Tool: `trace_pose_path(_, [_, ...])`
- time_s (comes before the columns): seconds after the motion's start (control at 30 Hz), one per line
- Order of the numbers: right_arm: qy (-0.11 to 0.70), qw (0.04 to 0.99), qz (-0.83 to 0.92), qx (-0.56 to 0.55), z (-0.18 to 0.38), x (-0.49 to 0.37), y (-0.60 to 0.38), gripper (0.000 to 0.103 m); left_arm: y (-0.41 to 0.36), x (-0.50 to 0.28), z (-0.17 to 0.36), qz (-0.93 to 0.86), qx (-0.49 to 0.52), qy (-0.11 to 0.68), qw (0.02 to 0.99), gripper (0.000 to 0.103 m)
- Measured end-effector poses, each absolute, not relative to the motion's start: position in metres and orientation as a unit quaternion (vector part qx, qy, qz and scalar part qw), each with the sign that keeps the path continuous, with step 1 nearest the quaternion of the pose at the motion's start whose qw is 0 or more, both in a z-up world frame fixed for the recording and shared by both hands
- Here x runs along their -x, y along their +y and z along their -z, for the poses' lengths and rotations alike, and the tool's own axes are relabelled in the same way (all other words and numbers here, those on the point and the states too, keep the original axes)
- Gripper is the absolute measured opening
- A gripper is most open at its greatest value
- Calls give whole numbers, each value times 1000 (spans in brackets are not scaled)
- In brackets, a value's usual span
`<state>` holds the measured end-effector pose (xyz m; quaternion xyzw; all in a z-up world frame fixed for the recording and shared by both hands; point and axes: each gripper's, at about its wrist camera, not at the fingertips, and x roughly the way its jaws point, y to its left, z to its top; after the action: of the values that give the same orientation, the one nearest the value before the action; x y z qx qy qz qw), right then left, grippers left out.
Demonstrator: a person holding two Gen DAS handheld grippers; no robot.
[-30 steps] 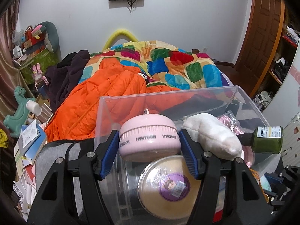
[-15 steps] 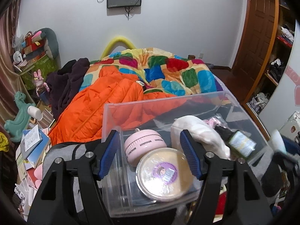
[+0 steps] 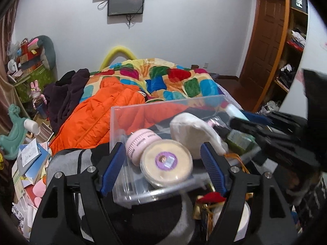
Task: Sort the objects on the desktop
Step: 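Lower the mint-green tube into the box and open the right tool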
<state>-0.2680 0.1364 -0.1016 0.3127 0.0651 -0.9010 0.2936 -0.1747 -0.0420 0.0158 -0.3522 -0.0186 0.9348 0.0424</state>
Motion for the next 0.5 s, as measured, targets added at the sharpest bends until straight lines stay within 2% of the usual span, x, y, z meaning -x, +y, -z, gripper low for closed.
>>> trace_pose_path(0.17, [71,286,898,-326,110,277,129,23,-38,156,-14,-936,348,-14,62,76])
trace_pose_path(0.27, [75,280,896,-336,116,284,126,23,-38,145,-11,-935,347,-17,71,82])
trace_pose_path(0.5, [81,262,894,-355,128,291,123,23,-36,130,5,-931,358,-11,73,82])
